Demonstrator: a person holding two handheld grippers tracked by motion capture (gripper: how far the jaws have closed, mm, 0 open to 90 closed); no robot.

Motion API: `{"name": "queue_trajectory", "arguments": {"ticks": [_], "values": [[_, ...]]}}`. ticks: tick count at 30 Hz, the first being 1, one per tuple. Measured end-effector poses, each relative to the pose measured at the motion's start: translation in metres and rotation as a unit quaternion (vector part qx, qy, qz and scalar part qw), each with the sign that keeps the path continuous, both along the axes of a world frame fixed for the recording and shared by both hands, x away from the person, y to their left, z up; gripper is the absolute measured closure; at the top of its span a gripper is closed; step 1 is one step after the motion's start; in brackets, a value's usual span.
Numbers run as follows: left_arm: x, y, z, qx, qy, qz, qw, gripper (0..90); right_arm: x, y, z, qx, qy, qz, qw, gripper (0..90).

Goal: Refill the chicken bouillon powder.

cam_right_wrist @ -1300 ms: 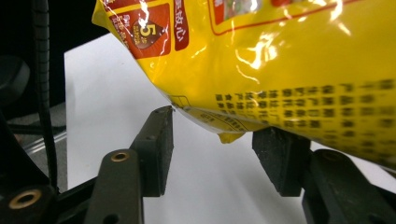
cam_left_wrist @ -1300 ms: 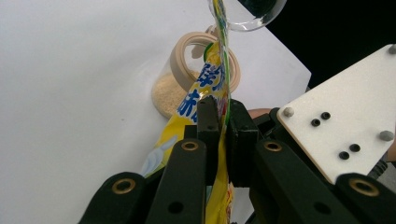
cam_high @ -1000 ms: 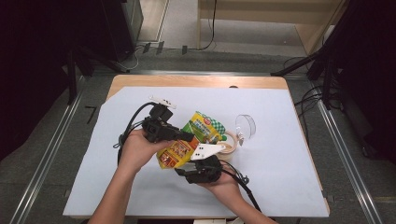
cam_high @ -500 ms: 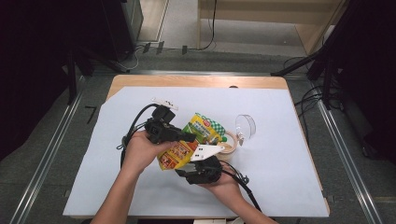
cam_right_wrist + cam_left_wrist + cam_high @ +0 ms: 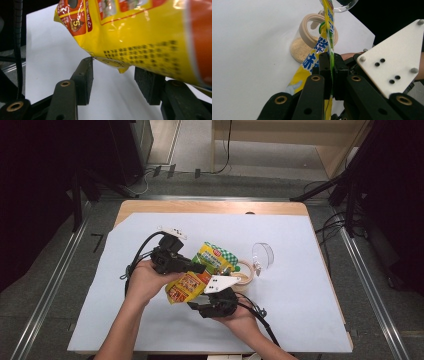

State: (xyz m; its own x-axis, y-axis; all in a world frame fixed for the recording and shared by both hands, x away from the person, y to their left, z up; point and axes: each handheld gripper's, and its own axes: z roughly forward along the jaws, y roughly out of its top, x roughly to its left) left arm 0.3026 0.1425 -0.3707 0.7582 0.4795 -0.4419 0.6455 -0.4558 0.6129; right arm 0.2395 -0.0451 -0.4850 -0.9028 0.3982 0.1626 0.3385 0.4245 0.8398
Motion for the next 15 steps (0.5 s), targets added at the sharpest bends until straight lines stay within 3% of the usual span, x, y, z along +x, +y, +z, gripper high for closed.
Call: {"name": "queue_trajectory", "arguments": {"ticks": [8, 15], "values": [[0.002, 0.013, 0.004, -0.024, 0.003, 0.01, 0.9997, 88.5, 0.0, -0.002, 0.004, 0.014, -0.005, -0.002, 0.9999, 49.5], [0.002, 0.024, 0.006, -0.041, -0.014, 0.026, 0.9987, 88.3, 0.002, -0.005, 0.005, 0.018, -0.001, -0.009, 0.9998, 48.5]]}}
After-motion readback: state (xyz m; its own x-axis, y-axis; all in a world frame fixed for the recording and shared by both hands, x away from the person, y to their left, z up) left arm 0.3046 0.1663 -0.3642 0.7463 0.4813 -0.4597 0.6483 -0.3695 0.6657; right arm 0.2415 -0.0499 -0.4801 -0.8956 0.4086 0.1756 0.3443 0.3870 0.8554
